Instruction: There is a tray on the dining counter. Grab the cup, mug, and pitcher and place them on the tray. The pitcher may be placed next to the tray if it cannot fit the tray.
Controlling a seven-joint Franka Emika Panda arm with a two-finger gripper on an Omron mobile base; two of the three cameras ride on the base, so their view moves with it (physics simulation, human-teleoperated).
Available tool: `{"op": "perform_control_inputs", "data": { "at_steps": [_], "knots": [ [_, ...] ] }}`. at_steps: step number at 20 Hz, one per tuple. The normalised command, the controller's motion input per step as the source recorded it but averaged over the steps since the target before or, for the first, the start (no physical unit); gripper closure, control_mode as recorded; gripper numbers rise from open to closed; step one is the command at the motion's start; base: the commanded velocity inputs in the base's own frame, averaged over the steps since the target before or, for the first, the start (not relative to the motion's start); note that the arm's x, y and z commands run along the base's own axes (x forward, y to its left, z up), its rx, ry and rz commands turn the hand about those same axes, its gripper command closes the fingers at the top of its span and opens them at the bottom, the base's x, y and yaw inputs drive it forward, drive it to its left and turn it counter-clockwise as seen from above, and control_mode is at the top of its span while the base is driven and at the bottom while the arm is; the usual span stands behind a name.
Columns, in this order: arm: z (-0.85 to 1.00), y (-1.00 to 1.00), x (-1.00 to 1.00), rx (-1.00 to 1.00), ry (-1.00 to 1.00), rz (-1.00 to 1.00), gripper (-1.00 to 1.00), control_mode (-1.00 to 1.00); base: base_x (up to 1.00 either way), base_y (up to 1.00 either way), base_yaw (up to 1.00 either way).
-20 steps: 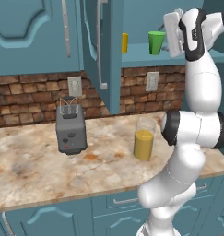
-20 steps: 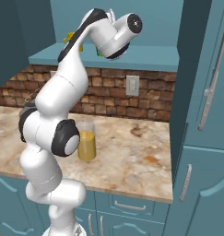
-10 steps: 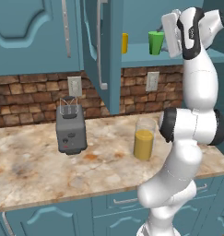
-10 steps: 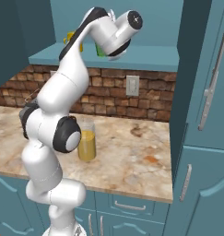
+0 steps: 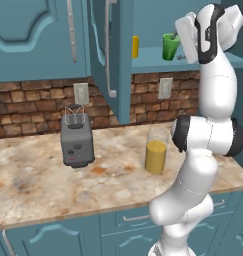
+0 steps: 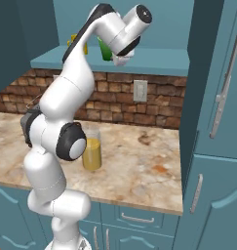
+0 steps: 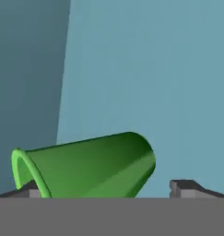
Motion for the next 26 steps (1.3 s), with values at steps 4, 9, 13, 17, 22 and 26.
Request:
{"op": "perform_control_inputs", "data": {
  "at_steps": [4,9,13,17,22,26],
  "knots": [
    [-0.58,-0.02,-0.38,0.0,0.15,-0.04,-1.0,-1.0,0.0,0.0,0.0],
    [-0.43,0.0,-0.24,0.0,0.12,-0.04,1.0,-1.0,0.0,0.0,0.0],
    [-0.28,0.0,-0.22,0.0,0.04,-0.05,1.0,-1.0,0.0,0.0,0.0],
    [-0.16,0.0,-0.22,0.02,0.01,-0.07,1.0,-1.0,0.0,0.0,0.0],
    [-0.03,0.0,-0.28,0.04,0.0,-0.07,1.0,-1.0,0.0,0.0,0.0],
    [0.0,-0.03,-0.57,0.06,0.0,-0.04,1.0,-1.0,0.0,0.0,0.0]
  ]
}}
